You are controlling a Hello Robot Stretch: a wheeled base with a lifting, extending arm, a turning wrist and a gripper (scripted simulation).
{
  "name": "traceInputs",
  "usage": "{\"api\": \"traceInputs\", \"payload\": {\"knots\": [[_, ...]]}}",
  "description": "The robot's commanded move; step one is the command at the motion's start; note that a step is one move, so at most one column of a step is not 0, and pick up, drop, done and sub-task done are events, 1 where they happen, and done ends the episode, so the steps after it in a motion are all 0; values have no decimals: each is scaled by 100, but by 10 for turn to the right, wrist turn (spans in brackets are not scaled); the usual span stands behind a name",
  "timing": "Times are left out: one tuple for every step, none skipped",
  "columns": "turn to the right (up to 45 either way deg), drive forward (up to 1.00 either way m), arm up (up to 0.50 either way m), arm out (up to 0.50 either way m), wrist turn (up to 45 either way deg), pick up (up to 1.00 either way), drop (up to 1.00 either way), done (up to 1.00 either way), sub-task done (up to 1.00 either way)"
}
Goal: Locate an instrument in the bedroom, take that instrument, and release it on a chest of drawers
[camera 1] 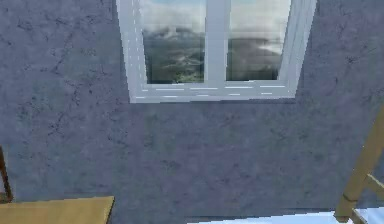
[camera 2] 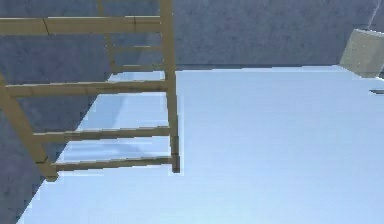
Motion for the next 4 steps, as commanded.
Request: {"api": "traceInputs", "payload": {"knots": [[-450, 0, 0, 0, 0, 0, 0, 0, 0], [-450, 0, 0, 0, 0, 0, 0, 0, 0], [-450, 0, 0, 0, 0, 0, 0, 0, 0], [-210, 0, 0, 0, 0, 0, 0, 0, 0]]}}
